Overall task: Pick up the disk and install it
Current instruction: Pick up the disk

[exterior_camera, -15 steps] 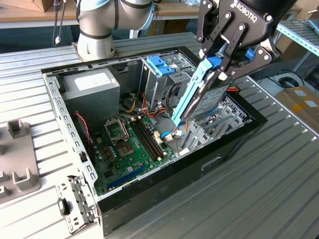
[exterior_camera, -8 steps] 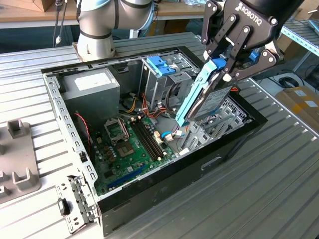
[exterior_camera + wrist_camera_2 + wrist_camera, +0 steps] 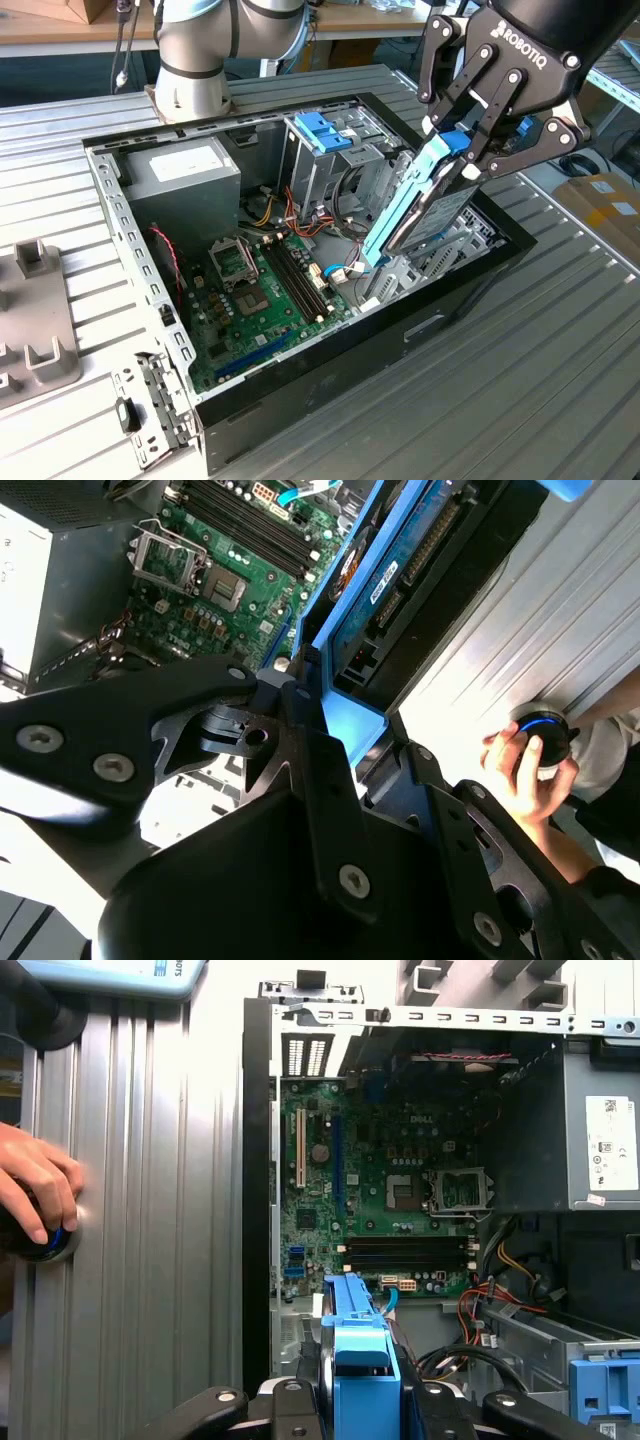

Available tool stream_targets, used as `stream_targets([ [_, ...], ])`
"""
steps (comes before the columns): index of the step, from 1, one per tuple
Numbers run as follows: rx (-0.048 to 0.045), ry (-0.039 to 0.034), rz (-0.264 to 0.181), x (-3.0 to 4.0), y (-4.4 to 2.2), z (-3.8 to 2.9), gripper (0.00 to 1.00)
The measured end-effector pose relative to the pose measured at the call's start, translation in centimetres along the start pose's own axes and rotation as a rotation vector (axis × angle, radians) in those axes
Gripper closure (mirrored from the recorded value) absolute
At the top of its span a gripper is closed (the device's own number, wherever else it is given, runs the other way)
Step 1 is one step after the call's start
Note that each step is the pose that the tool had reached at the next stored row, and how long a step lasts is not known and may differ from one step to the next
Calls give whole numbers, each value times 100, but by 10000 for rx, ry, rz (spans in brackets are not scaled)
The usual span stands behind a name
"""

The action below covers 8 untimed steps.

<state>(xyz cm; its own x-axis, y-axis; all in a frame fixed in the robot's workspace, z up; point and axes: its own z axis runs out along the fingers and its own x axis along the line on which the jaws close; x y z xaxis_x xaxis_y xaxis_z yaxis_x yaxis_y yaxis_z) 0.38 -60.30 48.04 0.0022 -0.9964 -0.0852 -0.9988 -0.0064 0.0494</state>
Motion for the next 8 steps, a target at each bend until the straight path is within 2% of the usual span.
stream_targets([
  [8, 0, 0, 0, 37, -2, 1, 63],
])
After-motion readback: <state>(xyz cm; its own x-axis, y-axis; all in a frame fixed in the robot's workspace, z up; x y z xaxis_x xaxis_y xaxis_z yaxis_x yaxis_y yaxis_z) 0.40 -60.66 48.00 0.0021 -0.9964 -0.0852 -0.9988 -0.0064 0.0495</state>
